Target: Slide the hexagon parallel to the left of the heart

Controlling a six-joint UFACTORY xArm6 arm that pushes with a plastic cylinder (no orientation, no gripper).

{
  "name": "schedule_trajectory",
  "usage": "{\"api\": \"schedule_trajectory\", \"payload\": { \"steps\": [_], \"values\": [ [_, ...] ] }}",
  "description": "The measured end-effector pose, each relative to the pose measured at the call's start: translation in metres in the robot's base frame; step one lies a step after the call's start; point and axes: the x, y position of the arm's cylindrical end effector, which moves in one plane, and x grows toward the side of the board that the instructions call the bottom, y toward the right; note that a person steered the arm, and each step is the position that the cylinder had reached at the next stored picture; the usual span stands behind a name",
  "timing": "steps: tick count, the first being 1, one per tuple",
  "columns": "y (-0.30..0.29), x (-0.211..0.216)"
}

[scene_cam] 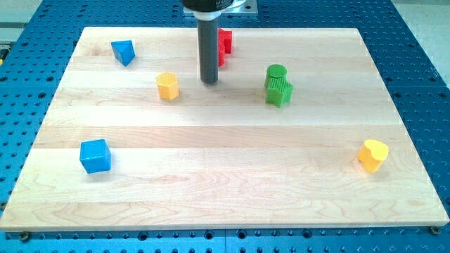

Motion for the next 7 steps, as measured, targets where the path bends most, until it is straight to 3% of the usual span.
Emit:
{"api": "schedule_trajectory", "payload": {
  "steps": [1, 2, 3, 4, 5, 6, 7],
  "values": [
    [-0.018, 0.001],
    [-0.073, -0.02],
    [-0.107, 0.007],
    [-0.07, 0.066],
    [-0.095, 0.05],
    [-0.073, 0.011],
    [0.013, 0.061]
  ]
}}
